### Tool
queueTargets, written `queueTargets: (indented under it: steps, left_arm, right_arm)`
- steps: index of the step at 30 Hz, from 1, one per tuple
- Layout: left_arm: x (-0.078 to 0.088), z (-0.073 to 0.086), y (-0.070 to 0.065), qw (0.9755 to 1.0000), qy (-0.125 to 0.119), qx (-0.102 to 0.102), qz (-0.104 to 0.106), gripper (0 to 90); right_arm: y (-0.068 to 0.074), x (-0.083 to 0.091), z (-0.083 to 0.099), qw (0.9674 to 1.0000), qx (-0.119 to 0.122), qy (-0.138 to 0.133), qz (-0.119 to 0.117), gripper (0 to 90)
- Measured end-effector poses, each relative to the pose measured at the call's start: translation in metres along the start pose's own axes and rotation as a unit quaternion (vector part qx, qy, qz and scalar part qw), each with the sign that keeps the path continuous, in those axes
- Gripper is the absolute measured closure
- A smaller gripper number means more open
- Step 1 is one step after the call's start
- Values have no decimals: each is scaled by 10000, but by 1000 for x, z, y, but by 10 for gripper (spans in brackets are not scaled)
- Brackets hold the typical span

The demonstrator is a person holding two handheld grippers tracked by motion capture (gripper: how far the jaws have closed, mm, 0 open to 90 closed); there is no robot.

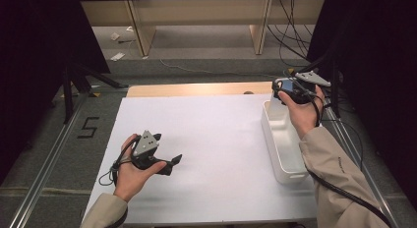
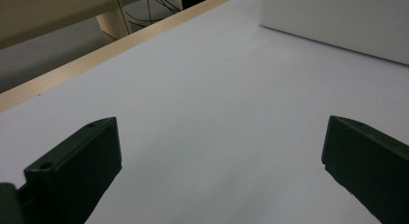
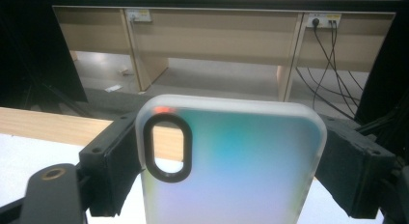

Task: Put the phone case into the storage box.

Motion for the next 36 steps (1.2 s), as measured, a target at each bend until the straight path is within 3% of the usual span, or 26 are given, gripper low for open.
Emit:
queueTargets:
  steps: [36]
  left_arm:
    - [-1,1,0,10000,7,14,20,0]
  right_arm:
    - [4,-16,10,9995,36,322,-15,179]
Point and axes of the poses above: each handheld gripper's, and its own axes: x roughly backward along the jaws, z roughly out of its underside, y roughly to its left, the point moved 5 cm from there along -x, roughly forward along the jaws, and after that the axes turned 10 degrees about x, right-handed, at the moved point
